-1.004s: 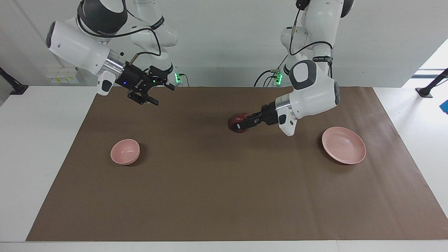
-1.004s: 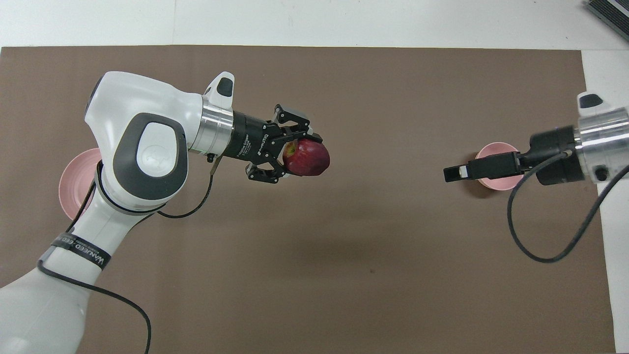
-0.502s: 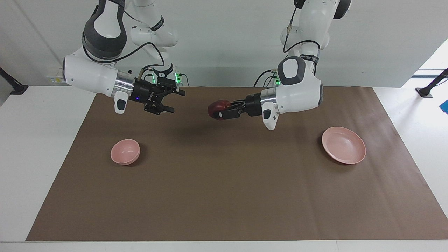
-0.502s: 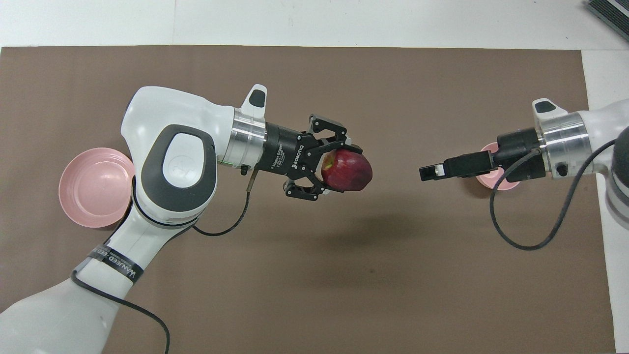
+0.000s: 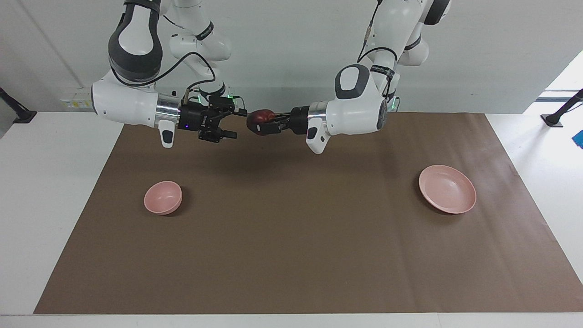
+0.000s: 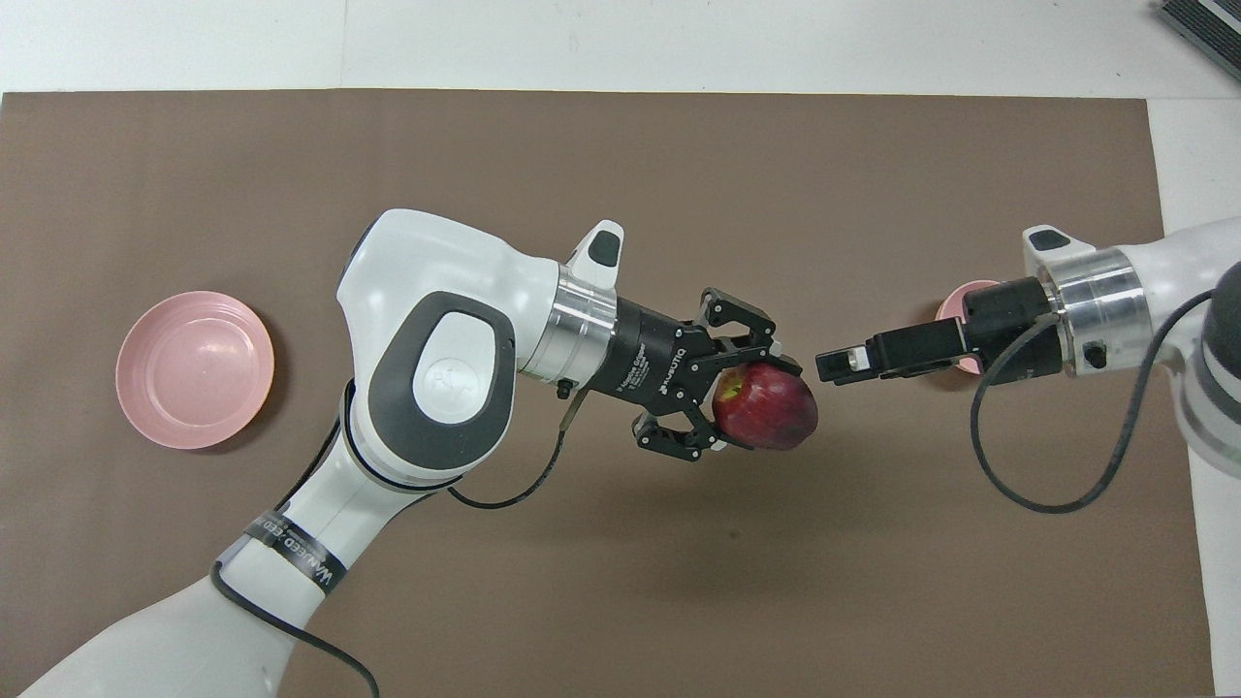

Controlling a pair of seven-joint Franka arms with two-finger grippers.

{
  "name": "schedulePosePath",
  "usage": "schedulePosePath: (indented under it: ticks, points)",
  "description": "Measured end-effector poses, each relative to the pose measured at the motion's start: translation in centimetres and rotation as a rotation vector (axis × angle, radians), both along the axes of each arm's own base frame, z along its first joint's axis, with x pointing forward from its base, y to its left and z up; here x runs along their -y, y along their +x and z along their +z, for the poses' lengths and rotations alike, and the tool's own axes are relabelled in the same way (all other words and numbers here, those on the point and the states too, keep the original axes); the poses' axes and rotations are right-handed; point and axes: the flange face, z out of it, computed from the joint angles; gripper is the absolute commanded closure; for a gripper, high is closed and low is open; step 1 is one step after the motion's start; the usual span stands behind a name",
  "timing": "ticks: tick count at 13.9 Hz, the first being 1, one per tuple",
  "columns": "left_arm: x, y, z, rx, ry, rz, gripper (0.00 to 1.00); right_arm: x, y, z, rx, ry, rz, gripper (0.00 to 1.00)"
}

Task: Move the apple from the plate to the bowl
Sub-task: 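Grasp the apple with the right gripper next to the left gripper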

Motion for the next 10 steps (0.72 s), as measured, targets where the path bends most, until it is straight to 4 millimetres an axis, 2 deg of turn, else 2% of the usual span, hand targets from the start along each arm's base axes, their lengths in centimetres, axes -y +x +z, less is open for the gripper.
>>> schedulePosePath:
  ticks: [3,6,8,10]
  points:
    - [1.1,-0.4,0.3,-0.011,-0.02,0.045,1.0,0.1,-0.9,0.2,-0.025,0.021,0.038,0.0]
    - [3.0,-1.3,0.6,-0.007,-0.029,0.108,1.0,1.5,-1.9,0.4,-0.051,0.056,0.075,0.0]
    - [3.7,-1.9,0.7,-0.012,-0.036,0.107,1.0,2.4,-2.1,0.3,-0.041,0.064,0.072,0.0]
    - [3.9,-2.2,0.8,-0.027,-0.036,0.108,1.0,2.4,-2.3,0.2,-0.028,0.067,0.078,0.0]
